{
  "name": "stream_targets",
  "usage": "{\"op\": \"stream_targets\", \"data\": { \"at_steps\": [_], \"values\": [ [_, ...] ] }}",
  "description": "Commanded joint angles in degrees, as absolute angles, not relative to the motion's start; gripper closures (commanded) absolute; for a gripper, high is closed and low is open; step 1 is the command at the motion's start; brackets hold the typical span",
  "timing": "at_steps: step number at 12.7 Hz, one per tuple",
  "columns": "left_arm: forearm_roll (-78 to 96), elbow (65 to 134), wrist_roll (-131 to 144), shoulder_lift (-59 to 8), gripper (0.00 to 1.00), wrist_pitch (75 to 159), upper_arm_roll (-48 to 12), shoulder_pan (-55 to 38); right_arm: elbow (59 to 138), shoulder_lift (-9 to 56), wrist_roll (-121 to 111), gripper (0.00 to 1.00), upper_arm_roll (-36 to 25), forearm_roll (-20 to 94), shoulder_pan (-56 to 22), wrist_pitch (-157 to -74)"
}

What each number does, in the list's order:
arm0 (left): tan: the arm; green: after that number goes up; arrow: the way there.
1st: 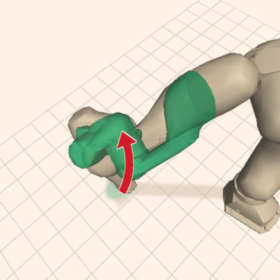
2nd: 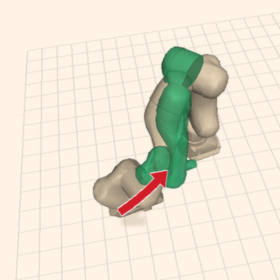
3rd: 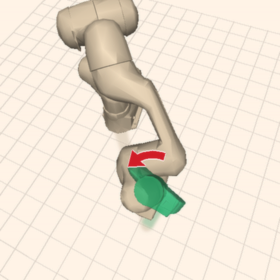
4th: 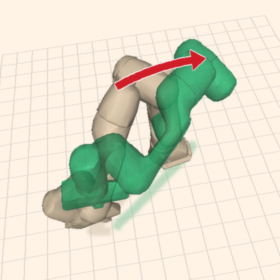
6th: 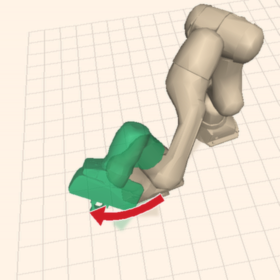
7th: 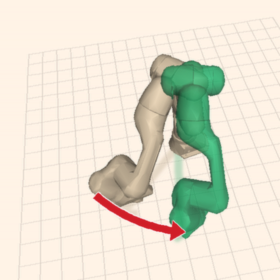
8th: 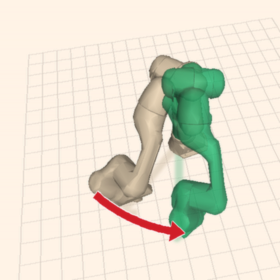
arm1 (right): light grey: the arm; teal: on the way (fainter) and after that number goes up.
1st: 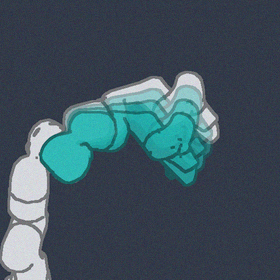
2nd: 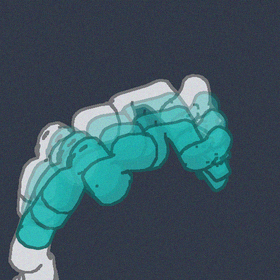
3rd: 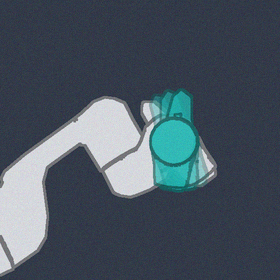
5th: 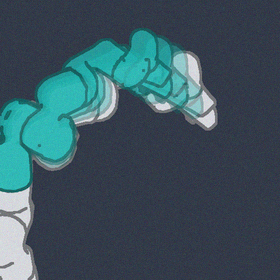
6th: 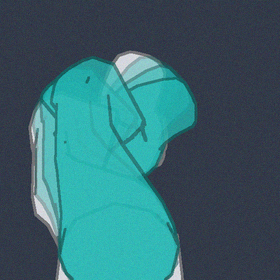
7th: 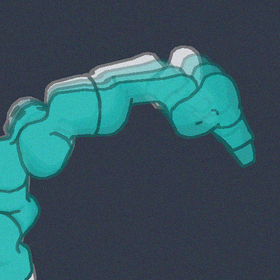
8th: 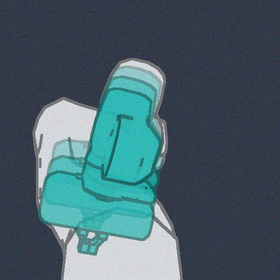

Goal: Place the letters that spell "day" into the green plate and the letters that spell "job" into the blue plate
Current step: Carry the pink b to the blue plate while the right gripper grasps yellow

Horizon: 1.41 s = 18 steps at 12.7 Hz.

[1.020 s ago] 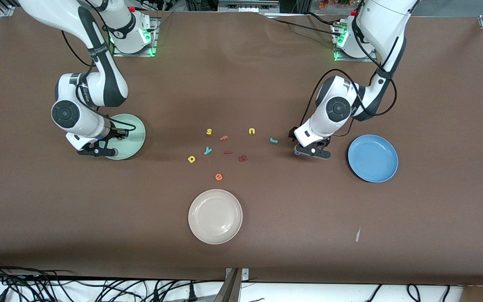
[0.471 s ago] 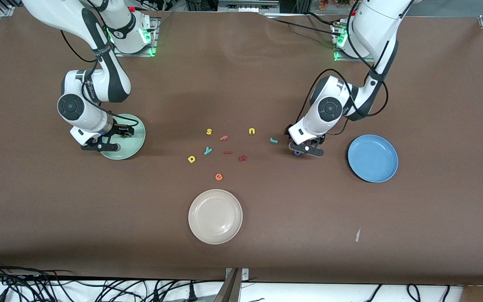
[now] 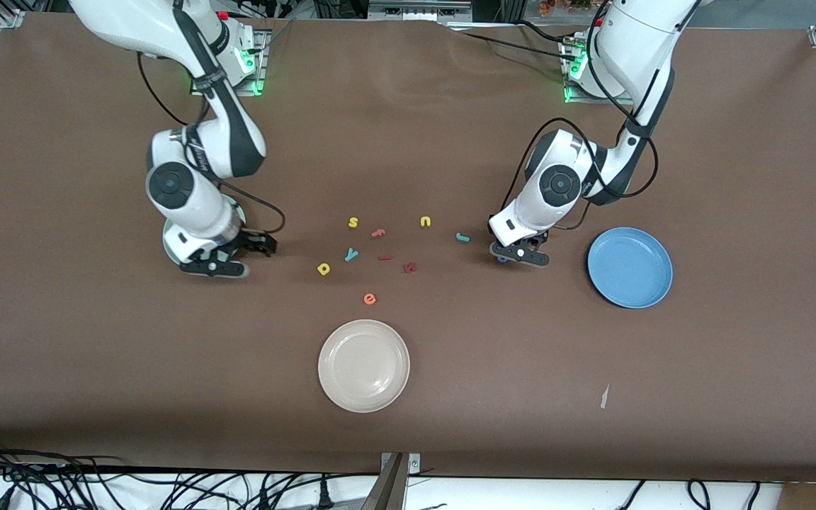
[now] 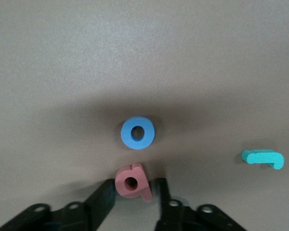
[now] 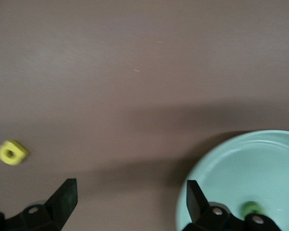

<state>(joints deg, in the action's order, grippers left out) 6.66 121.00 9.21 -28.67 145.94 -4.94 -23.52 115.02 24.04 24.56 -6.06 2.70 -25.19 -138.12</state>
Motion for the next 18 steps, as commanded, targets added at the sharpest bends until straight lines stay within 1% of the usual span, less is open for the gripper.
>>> {"op": "stream_targets", "data": {
  "at_steps": [1, 2, 3, 4, 5, 6, 7, 8, 10, 11, 15, 18],
  "values": [
    [7.3, 120.7, 9.0, -28.7, 0.62, 146.3, -3.8, -24.3, 107.1, 31.3, 36.3, 0.0, -4.1, 3.6, -25.0, -136.9],
    [7.2, 119.8, 9.0, -28.7, 0.63, 146.2, -3.5, -24.3, 106.1, 32.8, 40.6, 0.01, -3.0, 3.6, -25.0, -137.5],
    [7.2, 119.8, 9.0, -28.7, 0.67, 146.1, -3.5, -24.3, 104.7, 33.9, 43.9, 0.01, -2.6, 4.1, -25.0, -137.5],
    [7.2, 119.8, 9.0, -28.7, 0.74, 146.1, -3.4, -24.2, 103.8, 35.1, 47.0, 0.01, -1.2, 5.6, -25.0, -137.5],
    [7.2, 119.8, 9.0, -28.6, 0.76, 146.1, -3.4, -24.2, 102.3, 36.5, 48.8, 0.03, 0.0, 7.2, -25.0, -138.1],
    [7.2, 119.8, 8.9, -28.6, 0.77, 146.1, -3.3, -24.2, 101.9, 37.3, 49.1, 0.08, 0.1, 7.6, -25.0, -138.8],
    [7.2, 119.8, 8.9, -28.2, 0.8, 146.1, -3.3, -24.1, 101.8, 37.6, 49.8, 0.13, 0.2, 7.6, -25.1, -139.6],
    [7.2, 119.8, 8.8, -28.0, 0.81, 146.0, -3.3, -24.0, 101.8, 37.9, 52.2, 0.16, 0.5, 7.6, -25.4, -140.4],
    [7.2, 119.7, 8.6, -27.7, 0.81, 145.7, -2.6, -23.9, 101.8, 38.6, 54.1, 0.21, 0.8, 7.5, -26.4, -141.3],
    [7.1, 119.8, 8.4, -26.6, 0.81, 145.5, -2.5, -23.5, 101.9, 38.7, 54.1, 0.27, 0.8, 7.5, -26.5, -141.8],
    [7.0, 120.1, 3.3, -21.7, 0.81, 141.4, -2.2, -17.6, 102.0, 39.0, 54.3, 0.39, 0.8, 7.6, -27.2, -141.9],
    [7.0, 120.6, -5.2, -19.3, 0.78, 137.2, -0.3, -13.6, 102.0, 39.1, 54.3, 0.55, 0.8, 7.6, -27.2, -141.8]
  ]
}}
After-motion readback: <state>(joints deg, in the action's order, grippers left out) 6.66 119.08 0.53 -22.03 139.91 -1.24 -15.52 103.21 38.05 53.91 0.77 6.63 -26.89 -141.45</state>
